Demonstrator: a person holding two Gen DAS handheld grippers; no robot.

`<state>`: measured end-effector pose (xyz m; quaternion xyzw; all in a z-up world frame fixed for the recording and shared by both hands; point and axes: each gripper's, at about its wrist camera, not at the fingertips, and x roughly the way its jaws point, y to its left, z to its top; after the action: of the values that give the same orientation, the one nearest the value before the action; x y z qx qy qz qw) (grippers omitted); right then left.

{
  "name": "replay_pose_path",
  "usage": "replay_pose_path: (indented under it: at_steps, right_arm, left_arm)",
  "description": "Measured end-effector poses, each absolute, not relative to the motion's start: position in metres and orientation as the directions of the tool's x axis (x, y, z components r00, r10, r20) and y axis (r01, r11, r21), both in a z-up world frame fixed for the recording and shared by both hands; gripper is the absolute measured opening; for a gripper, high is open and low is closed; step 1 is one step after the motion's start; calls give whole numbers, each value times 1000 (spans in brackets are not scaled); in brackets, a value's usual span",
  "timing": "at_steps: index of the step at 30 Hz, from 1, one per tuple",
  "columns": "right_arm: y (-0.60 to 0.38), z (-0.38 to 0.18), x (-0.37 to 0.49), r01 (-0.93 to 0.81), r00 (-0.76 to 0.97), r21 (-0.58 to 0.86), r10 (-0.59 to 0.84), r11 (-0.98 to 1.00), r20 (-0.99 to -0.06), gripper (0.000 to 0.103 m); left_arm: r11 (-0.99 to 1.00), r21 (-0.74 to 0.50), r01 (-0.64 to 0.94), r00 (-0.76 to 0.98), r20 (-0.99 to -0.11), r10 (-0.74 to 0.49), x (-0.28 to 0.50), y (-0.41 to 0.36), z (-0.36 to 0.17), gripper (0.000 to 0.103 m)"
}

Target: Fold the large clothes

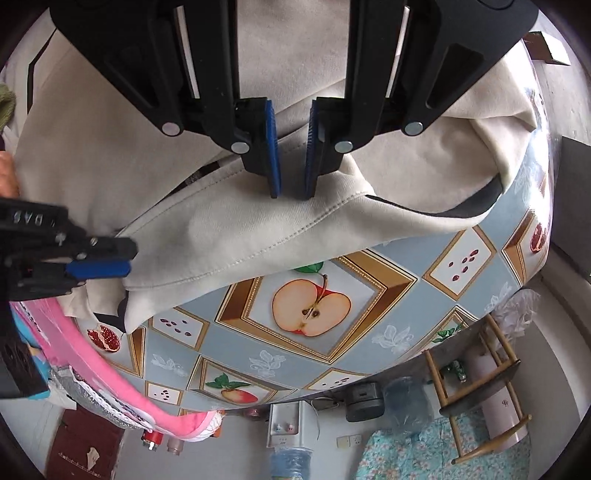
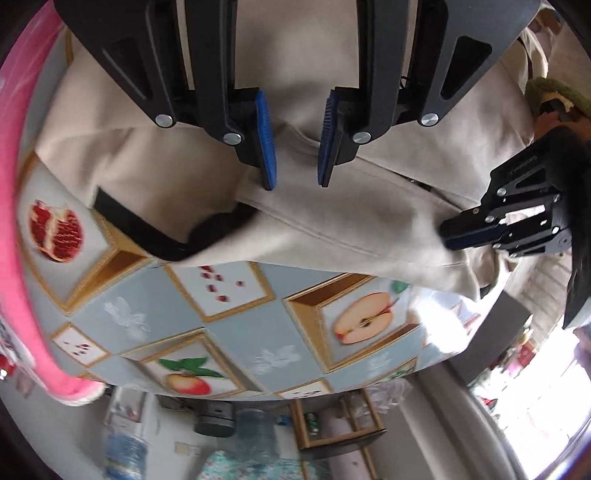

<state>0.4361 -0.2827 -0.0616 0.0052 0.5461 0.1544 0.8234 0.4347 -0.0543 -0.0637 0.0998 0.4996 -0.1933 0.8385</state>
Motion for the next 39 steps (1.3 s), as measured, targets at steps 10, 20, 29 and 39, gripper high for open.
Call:
replay_pose_path:
  at_steps: [10,20,29,39]
  right_arm:
    - [-258,-50,428,-234,421,11,111,972,-900,22]
    - [-322,40,294,-183,538,170,244,968,-807,71]
    - [-370,-13,135,31,467,241,199,970,-862,81]
    - [-395,-54,38,183,451,305,196,935,-871,80]
  left_arm:
    - [919,-38,392,426,-878,-218,433,-46,-57,14]
    - [946,-54,321,504,-836,-218,331,36,24,41]
    - [982,-140,128,459,-869,-184,160,136,-12,61]
    - [965,-261,42,483,-840,-248,36,160,-70,48]
